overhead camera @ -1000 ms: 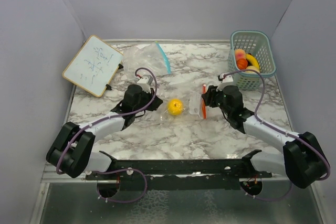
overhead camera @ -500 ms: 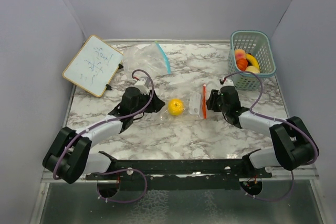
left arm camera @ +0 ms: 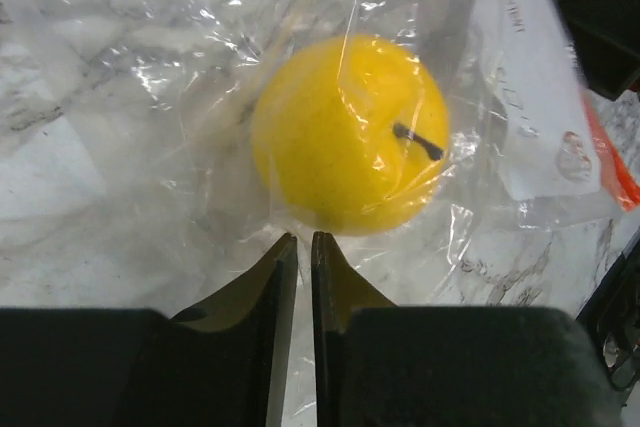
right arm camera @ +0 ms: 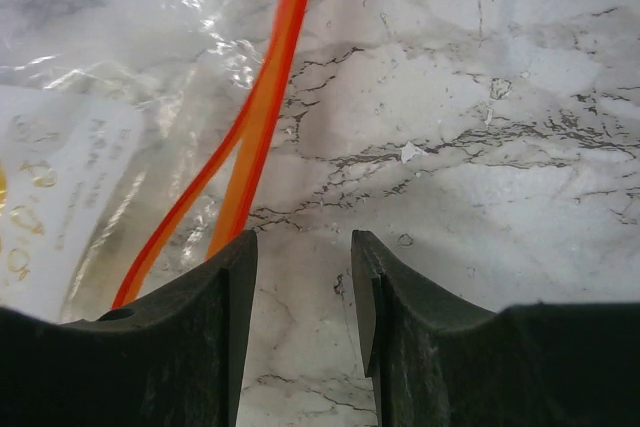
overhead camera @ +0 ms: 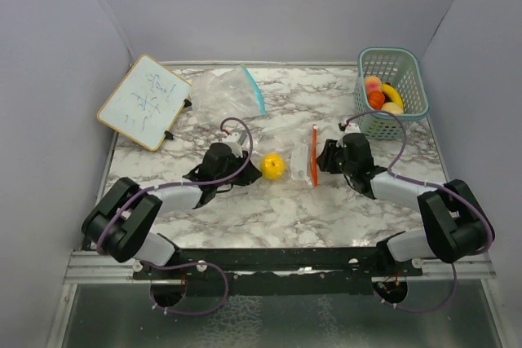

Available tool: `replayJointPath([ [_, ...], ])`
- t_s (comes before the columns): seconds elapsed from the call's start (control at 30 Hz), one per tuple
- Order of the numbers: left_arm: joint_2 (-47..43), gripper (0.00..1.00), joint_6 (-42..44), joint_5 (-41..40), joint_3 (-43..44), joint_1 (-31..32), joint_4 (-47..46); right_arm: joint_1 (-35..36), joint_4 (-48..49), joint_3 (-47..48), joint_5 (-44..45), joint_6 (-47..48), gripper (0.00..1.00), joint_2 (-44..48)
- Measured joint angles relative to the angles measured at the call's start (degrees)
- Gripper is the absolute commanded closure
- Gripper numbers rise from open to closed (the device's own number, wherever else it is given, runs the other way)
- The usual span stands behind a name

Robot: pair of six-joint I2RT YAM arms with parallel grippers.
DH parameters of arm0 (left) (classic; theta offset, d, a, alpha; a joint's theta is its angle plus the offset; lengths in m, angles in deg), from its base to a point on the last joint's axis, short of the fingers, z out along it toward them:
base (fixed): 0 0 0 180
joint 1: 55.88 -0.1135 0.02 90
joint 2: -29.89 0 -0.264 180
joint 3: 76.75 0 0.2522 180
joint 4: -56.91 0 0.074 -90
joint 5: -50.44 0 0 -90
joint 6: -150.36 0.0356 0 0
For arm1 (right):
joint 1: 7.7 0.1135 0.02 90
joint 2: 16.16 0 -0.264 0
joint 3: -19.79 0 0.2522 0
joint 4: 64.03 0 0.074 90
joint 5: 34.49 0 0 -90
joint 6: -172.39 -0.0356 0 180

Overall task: Open the zip-top bag and remove the fake food
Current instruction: Pick up the fake fruit from the zipper food storage bag.

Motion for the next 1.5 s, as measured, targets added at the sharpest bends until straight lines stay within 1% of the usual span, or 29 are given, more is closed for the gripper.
replayJointPath([
  [0.1, 4.5, 0.97, -0.2, 0.6, 0.0, 0.6, -1.3, 0.0, 0.1, 0.0, -0.9, 0.0, 0.57, 0.0],
  [0.17, 6.5, 1.00, -0.2, 0.8, 0.0, 0.7, -2.4, 0.0, 0.0, 0.0, -1.2, 0.0, 0.57, 0.1],
  [0.47, 13.5, 1.00, 0.2, 1.3, 1.6, 0.7, -6.1, 0.0, -0.4, 0.0, -0.8, 0.0, 0.58, 6.0],
  [0.57, 14.7, 1.00, 0.2, 1.4, 2.4, 0.7, -7.0, 0.0, -2.3, 0.1, -0.6, 0.1, 0.60, 9.2],
  [0.67, 15.5, 1.00, 0.2, 1.5, 3.1, 0.7, -7.4, 0.0, -4.8, 0.2, -0.6, 0.5, 0.69, 13.3],
  [0.77, 16.3, 1.00, 0.2, 1.8, 3.5, 0.7, -8.2, 0.0, -5.3, 0.0, -0.9, 0.6, 0.83, 17.4],
  [0.83, 16.5, 1.00, 0.2, 2.0, 3.6, 0.7, -8.4, 0.0, -4.7, 0.0, -1.0, 0.5, 0.92, 18.6],
  [0.9, 16.5, 1.00, 0.2, 2.3, 3.6, 0.7, -8.5, 0.0, -4.4, 0.0, -1.4, 0.2, 0.97, 17.8],
  [0.97, 16.5, 1.00, 0.2, 2.4, 3.6, 0.7, -8.5, 0.0, -4.4, 0.0, -2.5, 0.0, 0.98, 15.8],
  [1.27, 16.5, 1.00, 0.2, 2.4, 3.4, 0.7, -8.8, 0.0, -0.3, -0.6, -9.2, -1.4, 0.98, 7.3],
  [1.5, 16.5, 1.00, 0.2, 2.4, 3.3, 0.7, -8.9, 0.0, 3.6, -0.7, -12.9, -2.6, 0.98, 4.1],
])
